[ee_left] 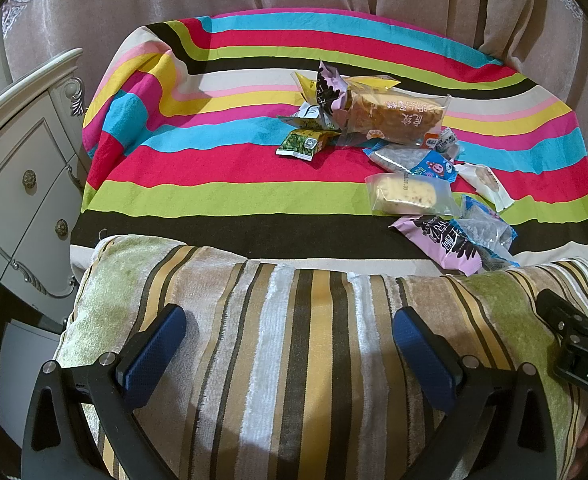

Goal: Organize snacks

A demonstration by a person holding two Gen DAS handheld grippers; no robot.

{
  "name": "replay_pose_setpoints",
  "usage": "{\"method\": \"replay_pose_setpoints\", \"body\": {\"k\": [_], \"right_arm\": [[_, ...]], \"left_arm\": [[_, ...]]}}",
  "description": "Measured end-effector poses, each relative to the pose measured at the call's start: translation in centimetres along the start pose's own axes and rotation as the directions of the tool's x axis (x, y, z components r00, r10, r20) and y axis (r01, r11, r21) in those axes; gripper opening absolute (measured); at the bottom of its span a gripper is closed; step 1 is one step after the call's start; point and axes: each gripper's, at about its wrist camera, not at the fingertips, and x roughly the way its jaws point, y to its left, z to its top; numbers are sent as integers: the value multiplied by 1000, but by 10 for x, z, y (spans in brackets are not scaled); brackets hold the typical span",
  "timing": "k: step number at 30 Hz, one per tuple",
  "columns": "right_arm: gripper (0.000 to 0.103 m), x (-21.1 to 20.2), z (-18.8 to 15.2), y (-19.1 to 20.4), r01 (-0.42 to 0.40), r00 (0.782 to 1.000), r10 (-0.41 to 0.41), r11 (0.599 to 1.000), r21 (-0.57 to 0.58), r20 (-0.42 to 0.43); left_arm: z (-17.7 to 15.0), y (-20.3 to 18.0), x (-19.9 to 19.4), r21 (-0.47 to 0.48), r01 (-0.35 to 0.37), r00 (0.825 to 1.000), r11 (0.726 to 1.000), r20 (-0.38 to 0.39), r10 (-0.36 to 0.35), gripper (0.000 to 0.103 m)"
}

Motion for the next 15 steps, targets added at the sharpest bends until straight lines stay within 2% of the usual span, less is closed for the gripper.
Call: {"method": "replay_pose_setpoints", "body": {"k": [15], "right_arm": [[103,1,0,-1,-5,1000,5,1000,4,2]], "left_arm": [[0,0,0,0,0,1000,1000,0,0,103]]}}
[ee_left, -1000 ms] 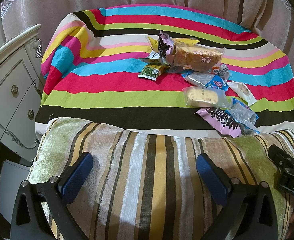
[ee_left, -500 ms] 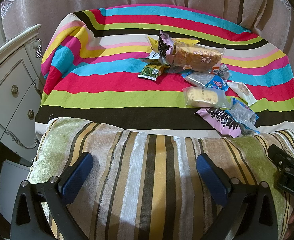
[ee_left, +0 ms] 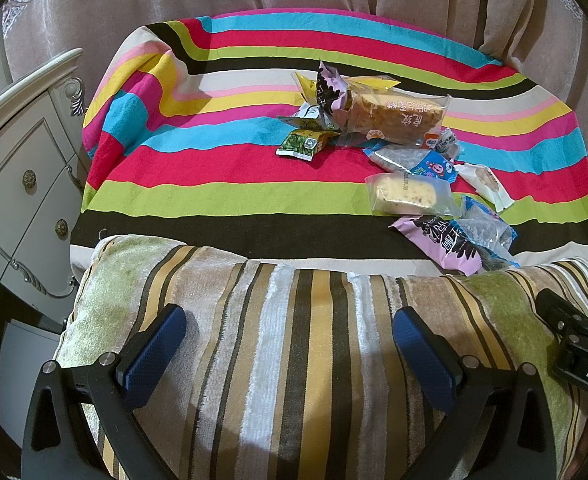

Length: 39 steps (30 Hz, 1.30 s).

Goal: Organize snacks

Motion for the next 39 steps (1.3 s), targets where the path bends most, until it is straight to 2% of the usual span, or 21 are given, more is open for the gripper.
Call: {"method": "replay_pose_setpoints", "body": {"k": [27,34,39], "right_arm": [[103,0,2,1,3,1000,-3,1000,-7,1],[103,12,22,11,-93,996,93,995,-41,-14],[103,29,41,15,-152,988,151,988,-26,-40]], "left_arm": [[1,1,0,0,4,1000,1000,2,-4,103],[21,7,9,-29,109,994,994,8,-109,103],[37,4,24,-52,211,977,976,-13,-212,101]]}}
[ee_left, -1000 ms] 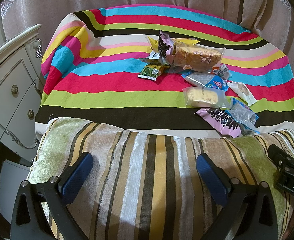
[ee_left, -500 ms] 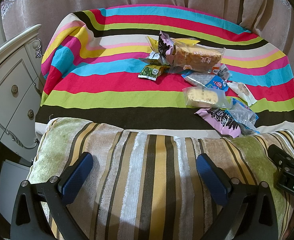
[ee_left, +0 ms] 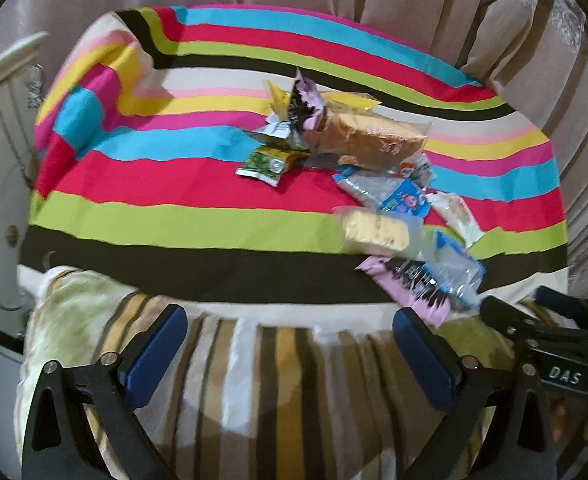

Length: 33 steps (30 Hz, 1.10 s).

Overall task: Organize snacks
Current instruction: 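Grasp the blue sunflower-seed bag with the right gripper while the left gripper grasps a clear cake packet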

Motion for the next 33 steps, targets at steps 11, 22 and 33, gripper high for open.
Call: {"method": "replay_pose_setpoints", "body": {"k": [11,22,33], "right_arm": [[94,59,40,-11,-178,966,189,981,77,-175],[47,71,60,-23,-201,961,228,965,169,-158],[33,39,48,-65,-229,960,256,952,203,-116]], "left_arm": [[23,-7,32,-45,151,986,988,-66,-154,90],[35,-14,47,-60,185,977,981,-95,-190,86],[52,-33,74,-83,179,968,980,-161,-191,86]]}}
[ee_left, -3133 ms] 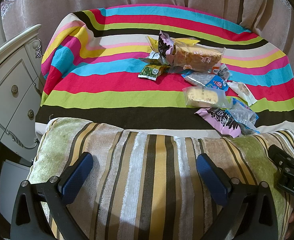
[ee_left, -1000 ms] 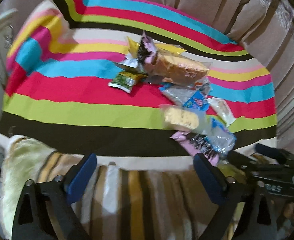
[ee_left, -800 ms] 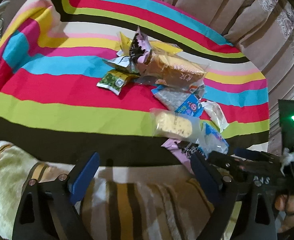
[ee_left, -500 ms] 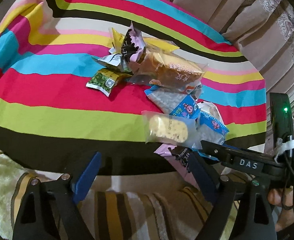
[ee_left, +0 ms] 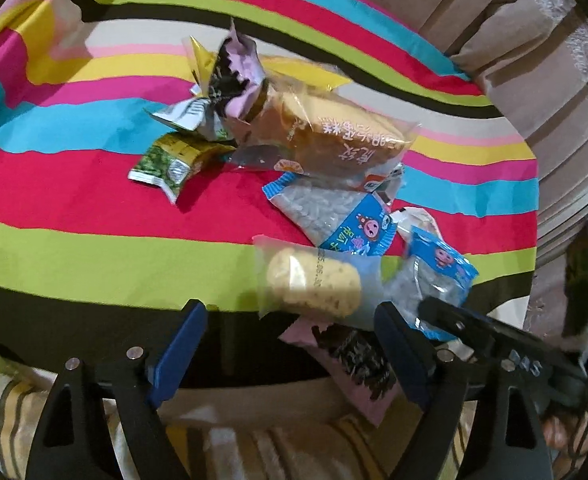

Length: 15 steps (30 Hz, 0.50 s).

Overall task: Organize snacks
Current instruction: 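Grasp the blue sunflower-seed bag with the right gripper while the left gripper grasps a clear cake packet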

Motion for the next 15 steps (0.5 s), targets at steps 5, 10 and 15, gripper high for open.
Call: {"method": "replay_pose_setpoints", "body": {"k": [5,10,15], "right_arm": [[32,-12,-9,-6,9,999,-9,1000,1,50],[31,-26,-17,-20,2,997,-3,1000,16,78],[30,-38,-26,-32,-22,995,18,999,40,97]], "left_arm": [[9,-24,20,91,-87,995,992,-37,91,86],[13,-41,32,163,-159,985,974,-33,167,59],[10,-43,29,161,-159,986,974,-16,163,56]]}}
